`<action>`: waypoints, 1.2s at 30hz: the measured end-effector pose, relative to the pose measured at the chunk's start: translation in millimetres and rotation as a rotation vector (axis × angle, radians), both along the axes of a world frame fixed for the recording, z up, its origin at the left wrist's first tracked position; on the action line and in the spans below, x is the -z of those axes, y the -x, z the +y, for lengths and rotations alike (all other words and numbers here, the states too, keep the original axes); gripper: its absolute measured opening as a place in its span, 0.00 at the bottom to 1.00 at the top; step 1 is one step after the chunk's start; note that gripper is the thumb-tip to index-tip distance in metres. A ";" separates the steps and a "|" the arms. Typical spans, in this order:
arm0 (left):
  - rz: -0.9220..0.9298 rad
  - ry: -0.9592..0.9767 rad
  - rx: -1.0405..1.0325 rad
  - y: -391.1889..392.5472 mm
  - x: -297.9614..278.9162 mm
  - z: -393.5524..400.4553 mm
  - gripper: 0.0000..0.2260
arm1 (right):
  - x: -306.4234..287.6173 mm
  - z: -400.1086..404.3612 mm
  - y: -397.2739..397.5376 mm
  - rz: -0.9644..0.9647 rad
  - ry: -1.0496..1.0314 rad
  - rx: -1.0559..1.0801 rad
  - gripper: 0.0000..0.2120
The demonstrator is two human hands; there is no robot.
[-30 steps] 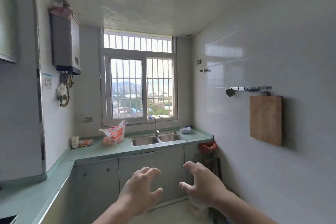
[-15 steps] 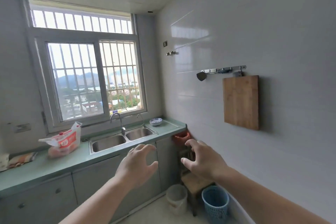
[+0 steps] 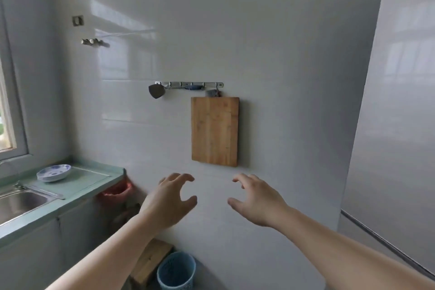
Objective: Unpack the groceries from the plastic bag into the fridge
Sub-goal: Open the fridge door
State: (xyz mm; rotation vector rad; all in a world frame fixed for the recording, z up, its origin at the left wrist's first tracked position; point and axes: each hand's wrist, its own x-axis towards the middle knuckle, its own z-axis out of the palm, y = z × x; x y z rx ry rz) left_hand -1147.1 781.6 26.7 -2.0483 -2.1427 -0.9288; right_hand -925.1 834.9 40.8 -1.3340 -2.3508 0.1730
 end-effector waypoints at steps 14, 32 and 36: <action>0.113 0.052 0.352 -48.0 0.2 198.2 0.22 | 0.6 121.8 -71.8 -0.073 -0.052 0.432 0.26; 0.275 0.080 0.678 -178.9 -6.6 417.1 0.24 | 3.4 254.7 -157.3 -0.276 -0.023 0.768 0.25; 0.192 0.095 0.866 -205.5 -2.3 444.1 0.24 | -13.3 250.9 -166.4 -0.758 -0.055 0.798 0.18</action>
